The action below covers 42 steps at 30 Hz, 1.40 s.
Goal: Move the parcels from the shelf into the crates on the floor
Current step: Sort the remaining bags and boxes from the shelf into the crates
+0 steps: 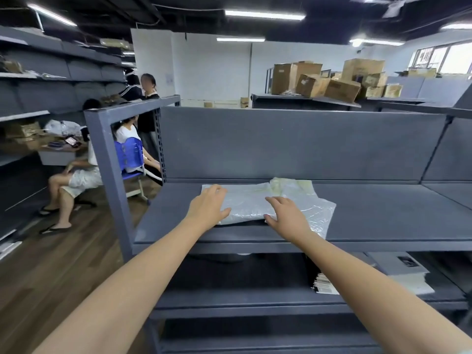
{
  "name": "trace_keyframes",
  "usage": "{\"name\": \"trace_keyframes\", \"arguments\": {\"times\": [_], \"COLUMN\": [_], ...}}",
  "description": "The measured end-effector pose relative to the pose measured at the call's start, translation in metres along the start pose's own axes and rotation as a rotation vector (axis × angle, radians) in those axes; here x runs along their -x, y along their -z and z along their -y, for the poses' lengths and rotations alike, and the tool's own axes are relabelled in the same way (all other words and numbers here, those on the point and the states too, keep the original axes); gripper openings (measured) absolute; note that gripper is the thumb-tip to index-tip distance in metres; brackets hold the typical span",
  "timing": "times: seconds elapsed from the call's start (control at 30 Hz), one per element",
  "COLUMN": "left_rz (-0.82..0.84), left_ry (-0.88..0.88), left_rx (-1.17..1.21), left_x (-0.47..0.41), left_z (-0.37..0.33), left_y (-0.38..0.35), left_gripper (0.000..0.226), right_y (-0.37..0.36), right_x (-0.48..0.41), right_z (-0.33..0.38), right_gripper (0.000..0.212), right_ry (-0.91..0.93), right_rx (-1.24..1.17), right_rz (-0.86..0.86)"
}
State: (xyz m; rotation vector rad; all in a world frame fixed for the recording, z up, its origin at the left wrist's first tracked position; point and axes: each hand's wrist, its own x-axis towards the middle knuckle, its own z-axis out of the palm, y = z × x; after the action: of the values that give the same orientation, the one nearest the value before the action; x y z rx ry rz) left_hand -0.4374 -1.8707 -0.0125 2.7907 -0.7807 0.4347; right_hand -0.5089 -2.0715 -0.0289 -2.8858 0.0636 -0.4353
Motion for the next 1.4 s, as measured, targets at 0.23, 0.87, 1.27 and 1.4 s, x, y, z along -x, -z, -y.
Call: {"name": "trace_keyframes", "arguments": {"times": [0.23, 0.87, 1.27, 1.4], "left_rz": [0.101, 0.014, -0.648, -0.407], "left_ry": [-0.032, -0.29, 0.057, 0.167], "left_rx": [-0.033, -0.383, 0.184, 0.659], "left_x": [-0.047, -0.065, -0.062, -0.051], "left_z": [0.03, 0.05, 0.033, 0.018], "left_y": [-0.049, -0.084, 0.01, 0.023], "left_gripper": [0.082, 0.049, 0.095, 0.107], "right_y": [-0.045, -0.102, 0.038, 0.071], "right_x": [-0.064, -0.114, -0.101, -0.074], "right_z": [0.001, 0.011, 0.011, 0.006], "right_gripper": [0.062, 0.07, 0.049, 0.045], "right_ry": [0.065, 0.282, 0.218, 0.188], "right_rx": [0.073, 0.383, -0.041, -0.505], "right_rz": [0.122, 0.013, -0.365, -0.444]}}
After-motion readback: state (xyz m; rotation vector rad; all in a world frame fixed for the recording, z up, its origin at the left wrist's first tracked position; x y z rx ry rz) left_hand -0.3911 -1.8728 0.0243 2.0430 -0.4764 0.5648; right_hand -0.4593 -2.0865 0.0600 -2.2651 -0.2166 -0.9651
